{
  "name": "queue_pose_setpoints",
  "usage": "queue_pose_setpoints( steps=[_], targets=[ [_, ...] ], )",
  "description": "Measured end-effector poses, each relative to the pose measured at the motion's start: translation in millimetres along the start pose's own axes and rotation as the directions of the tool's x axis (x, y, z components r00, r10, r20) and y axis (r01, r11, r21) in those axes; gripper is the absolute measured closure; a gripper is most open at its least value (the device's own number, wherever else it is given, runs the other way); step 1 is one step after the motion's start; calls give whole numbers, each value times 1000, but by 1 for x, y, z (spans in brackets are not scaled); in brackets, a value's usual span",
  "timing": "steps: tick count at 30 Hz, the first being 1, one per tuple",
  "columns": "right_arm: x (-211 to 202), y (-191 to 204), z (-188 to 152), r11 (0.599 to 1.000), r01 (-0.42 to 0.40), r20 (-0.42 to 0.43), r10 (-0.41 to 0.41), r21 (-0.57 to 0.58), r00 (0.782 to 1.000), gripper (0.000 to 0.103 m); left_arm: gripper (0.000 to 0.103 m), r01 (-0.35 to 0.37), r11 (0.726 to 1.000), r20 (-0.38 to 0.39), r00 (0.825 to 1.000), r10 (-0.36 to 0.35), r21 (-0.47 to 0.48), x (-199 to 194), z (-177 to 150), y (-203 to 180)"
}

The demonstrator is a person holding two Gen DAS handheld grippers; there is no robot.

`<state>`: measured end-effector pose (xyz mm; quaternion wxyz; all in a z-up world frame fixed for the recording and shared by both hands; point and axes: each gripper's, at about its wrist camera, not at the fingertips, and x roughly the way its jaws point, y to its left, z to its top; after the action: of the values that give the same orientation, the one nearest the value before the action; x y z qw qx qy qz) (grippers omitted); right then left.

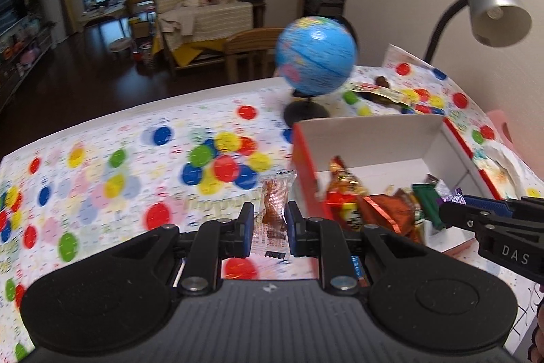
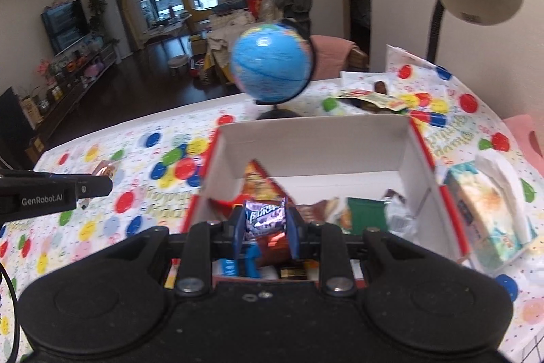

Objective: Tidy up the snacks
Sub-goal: 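Lower both packets into the box and open both tools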

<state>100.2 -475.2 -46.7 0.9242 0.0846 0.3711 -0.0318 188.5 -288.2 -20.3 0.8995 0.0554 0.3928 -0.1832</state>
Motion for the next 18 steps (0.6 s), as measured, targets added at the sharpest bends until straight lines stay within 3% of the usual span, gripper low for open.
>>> queue_pose_setpoints(
  steps=[6,18],
  targets=[
    [9,-32,-1,999,47,-18,-47,8,999,79,84,54,996,-27,998,-52,64,29,10,-39],
    [46,-82,-6,992,119,-101,-114,45,988,79,84,98,984,-88,992,-85,152,90,26,-93]
  ],
)
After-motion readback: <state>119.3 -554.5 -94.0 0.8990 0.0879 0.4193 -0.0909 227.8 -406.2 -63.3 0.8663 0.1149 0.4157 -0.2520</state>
